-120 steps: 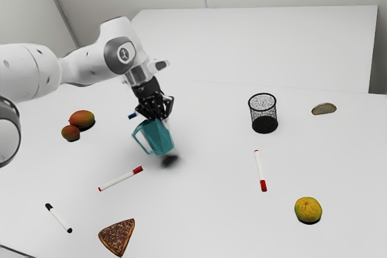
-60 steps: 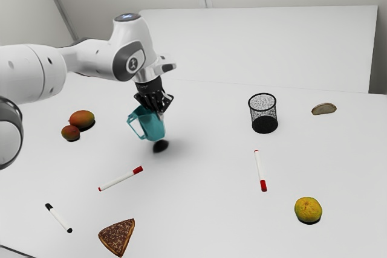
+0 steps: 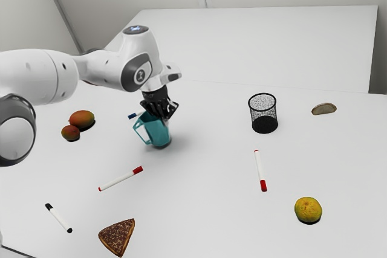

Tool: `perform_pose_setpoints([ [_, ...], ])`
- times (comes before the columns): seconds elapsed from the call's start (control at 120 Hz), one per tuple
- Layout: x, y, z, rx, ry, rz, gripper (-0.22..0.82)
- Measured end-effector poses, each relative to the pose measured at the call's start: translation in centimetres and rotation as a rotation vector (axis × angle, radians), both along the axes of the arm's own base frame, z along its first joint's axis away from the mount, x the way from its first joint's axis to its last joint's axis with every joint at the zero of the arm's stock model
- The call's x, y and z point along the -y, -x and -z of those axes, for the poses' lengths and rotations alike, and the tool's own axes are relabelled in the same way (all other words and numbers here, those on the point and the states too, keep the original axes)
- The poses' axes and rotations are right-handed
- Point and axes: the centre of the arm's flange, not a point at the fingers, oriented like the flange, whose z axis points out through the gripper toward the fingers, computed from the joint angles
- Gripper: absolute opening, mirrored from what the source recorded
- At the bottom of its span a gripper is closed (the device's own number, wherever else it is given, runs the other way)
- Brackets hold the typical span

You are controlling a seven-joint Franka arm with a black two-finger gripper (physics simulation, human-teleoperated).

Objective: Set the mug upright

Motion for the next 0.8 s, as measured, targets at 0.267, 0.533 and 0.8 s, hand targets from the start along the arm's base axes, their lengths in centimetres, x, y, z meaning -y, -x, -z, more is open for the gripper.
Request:
perform_pose_setpoints([
  [0.267, 0.1, 0.0, -0.2, 0.007, 0.007, -0.002, 0.27],
  [0.533, 0.9, 0.9, -4.7, 0.062, 0.006, 0.011, 0.51],
  [0.8, 2.1, 3.1, -13.0, 0.127, -0.016, 0.039, 0.58],
])
